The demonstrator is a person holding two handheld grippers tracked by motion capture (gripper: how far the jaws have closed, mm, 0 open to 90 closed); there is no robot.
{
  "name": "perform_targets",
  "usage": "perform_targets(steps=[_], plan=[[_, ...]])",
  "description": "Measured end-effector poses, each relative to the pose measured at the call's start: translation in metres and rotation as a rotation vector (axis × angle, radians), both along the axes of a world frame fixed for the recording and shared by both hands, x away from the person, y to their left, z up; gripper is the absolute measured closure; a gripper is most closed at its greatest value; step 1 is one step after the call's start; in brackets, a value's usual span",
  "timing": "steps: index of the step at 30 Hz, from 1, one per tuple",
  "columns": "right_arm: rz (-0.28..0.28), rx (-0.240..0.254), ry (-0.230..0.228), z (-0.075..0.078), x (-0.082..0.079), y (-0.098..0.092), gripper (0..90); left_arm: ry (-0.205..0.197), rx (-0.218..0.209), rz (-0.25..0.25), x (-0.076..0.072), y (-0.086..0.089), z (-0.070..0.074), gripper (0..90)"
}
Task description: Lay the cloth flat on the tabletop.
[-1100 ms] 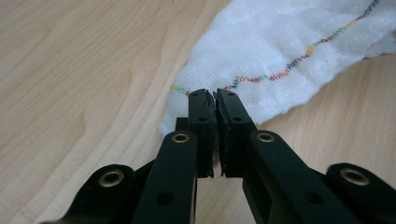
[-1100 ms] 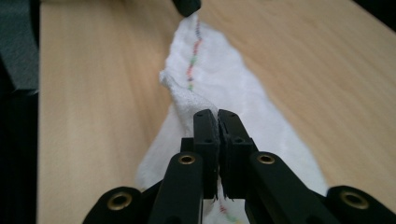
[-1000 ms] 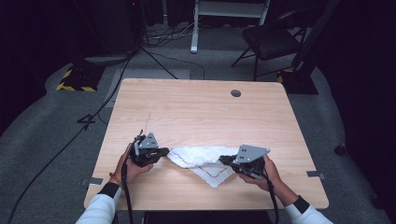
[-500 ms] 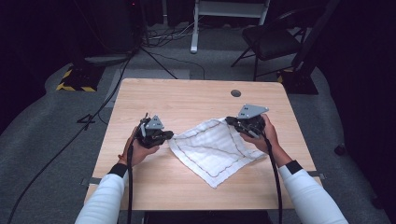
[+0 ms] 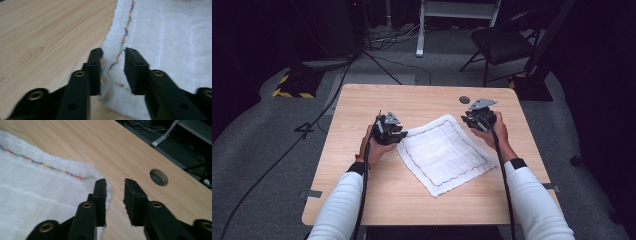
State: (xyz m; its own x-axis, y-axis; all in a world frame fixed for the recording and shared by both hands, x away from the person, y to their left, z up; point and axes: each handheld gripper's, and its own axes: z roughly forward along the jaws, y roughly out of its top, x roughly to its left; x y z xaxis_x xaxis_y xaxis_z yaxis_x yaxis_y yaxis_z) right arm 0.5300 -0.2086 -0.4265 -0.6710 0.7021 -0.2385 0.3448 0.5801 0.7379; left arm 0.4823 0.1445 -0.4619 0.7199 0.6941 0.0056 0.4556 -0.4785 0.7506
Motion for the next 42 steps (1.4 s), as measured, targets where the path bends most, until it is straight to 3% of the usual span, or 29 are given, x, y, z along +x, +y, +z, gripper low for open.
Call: perform_targets(steps=[2,3,5,9,11,14,16,18,20,23,25,26,31,34,37,40,42], plan=[[0.006,0.002,0.01,-0.001,-0.001,-0.005,70.3,-0.006,-0.003,-0.014,-0.006,-0.006,0.002,55.0],[0.01,-0.002,0.026,-0.002,-0.007,-0.016,66.1,-0.01,-0.011,-0.023,-0.009,-0.008,0.004,42.9],[0.013,0.008,0.038,-0.003,-0.01,-0.022,64.5,0.002,-0.045,-0.047,-0.017,-0.013,0.006,38.7],[0.032,0.049,0.097,-0.016,-0.034,-0.054,57.3,0.01,-0.056,-0.111,-0.039,-0.028,0.008,27.0],[0.032,0.055,0.114,-0.02,-0.04,-0.059,56.2,0.014,-0.041,-0.149,-0.051,-0.04,0.008,26.2],[0.047,0.055,0.158,-0.034,-0.054,-0.072,53.5,0.034,-0.063,-0.215,-0.068,-0.058,0.007,25.0],[0.053,0.048,0.18,-0.042,-0.063,-0.077,52.1,0.035,-0.045,-0.267,-0.079,-0.072,0.003,25.6],[0.066,0.039,0.202,-0.048,-0.069,-0.08,50.7,0.068,-0.053,-0.321,-0.088,-0.086,-0.004,28.4],[0.075,0.026,0.217,-0.052,-0.074,-0.082,49.7,0.082,-0.018,-0.372,-0.097,-0.099,-0.012,32.6],[0.082,0.008,0.223,-0.056,-0.082,-0.084,49.4,0.111,0.026,-0.41,-0.104,-0.11,-0.024,37.4],[0.085,-0.002,0.229,-0.058,-0.086,-0.085,49.1,0.121,0.06,-0.418,-0.105,-0.111,-0.03,42.2],[0.079,0.01,0.225,-0.059,-0.09,-0.088,48.9,0.12,0.056,-0.414,-0.105,-0.11,-0.031,46.3],[0.083,0.011,0.235,-0.06,-0.098,-0.091,46.5,0.151,0.028,-0.422,-0.105,-0.1,-0.031,47.7],[0.098,0.006,0.239,-0.059,-0.11,-0.091,46.3,0.122,0.07,-0.445,-0.112,-0.092,-0.03,47.7],[0.117,0.004,0.246,-0.059,-0.125,-0.088,45.9,0.124,0.072,-0.446,-0.117,-0.083,-0.03,46.6],[0.121,-0.007,0.247,-0.059,-0.143,-0.084,45.5,0.124,0.088,-0.421,-0.123,-0.072,-0.029,43.3],[0.125,-0.009,0.253,-0.058,-0.156,-0.081,45.5,0.124,0.095,-0.369,-0.127,-0.065,-0.03,35.5]])
